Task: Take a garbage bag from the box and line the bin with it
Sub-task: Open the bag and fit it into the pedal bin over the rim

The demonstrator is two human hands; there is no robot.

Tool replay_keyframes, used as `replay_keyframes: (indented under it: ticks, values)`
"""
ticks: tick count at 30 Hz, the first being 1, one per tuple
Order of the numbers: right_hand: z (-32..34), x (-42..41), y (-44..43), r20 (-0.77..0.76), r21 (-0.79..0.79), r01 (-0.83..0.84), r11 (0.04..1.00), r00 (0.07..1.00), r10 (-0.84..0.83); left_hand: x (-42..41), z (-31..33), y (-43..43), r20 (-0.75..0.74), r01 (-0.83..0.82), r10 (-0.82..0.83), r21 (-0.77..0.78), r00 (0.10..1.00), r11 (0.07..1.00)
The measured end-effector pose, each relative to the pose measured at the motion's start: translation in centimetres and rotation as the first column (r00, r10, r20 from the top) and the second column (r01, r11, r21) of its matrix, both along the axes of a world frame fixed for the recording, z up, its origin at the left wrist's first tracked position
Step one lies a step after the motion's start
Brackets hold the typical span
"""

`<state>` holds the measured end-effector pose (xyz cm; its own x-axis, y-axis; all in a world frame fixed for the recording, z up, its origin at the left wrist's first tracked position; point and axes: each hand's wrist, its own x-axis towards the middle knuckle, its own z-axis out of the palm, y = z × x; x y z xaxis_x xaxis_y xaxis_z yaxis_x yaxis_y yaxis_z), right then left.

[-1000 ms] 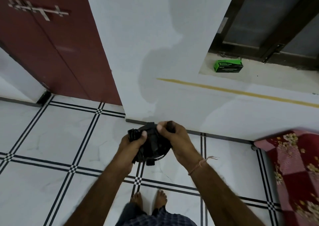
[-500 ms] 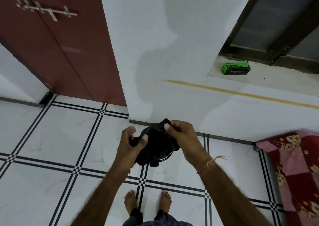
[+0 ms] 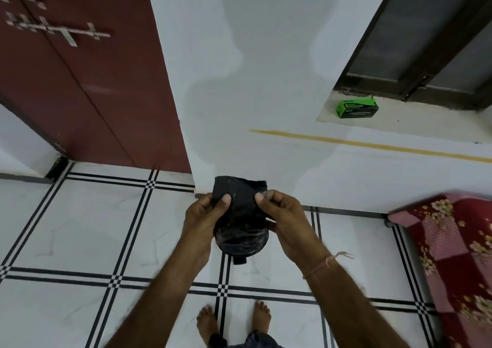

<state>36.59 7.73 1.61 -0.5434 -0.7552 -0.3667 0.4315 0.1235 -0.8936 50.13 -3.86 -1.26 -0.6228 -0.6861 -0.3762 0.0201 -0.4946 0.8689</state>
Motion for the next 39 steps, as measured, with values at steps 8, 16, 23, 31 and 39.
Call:
replay_keyframes:
  ticks: [8,16,23,31,39]
  values:
    - [-1.0,1.7,-1.4,-0.217,-0.037,0.077,0.996,0.973,-0.083,0.3,-0.2,-0.4,0.123,-0.107,0.109,-0.021,0.986,0.994]
    - [-1.2,3.4,-2.5,-0.738,0.12,0.164,0.979,0.675,-0.023,0.1,2.0,-0.5,0.114,0.077,-0.079,0.021,0.99,0.997]
    - [-1.8,2.2,-2.6,-0.455,0.005,0.164,0.986,0.879,-0.144,0.9,1.5,-1.8,0.011,0.212,-0.242,0.444,0.97,0.871]
    - [-2.8,0.3,-2.5,-0.433,0.101,0.248,0.963,0.883,-0.182,0.5,1.3,-1.3,-0.044,0.069,-0.059,0.261,0.997,0.963]
    - [-0.8,3.6,-2.5,-0.302,-0.019,0.058,0.998,0.951,-0.061,-0.6,1.4,-0.3,-0.093,0.002,0.026,0.283,0.995,0.959]
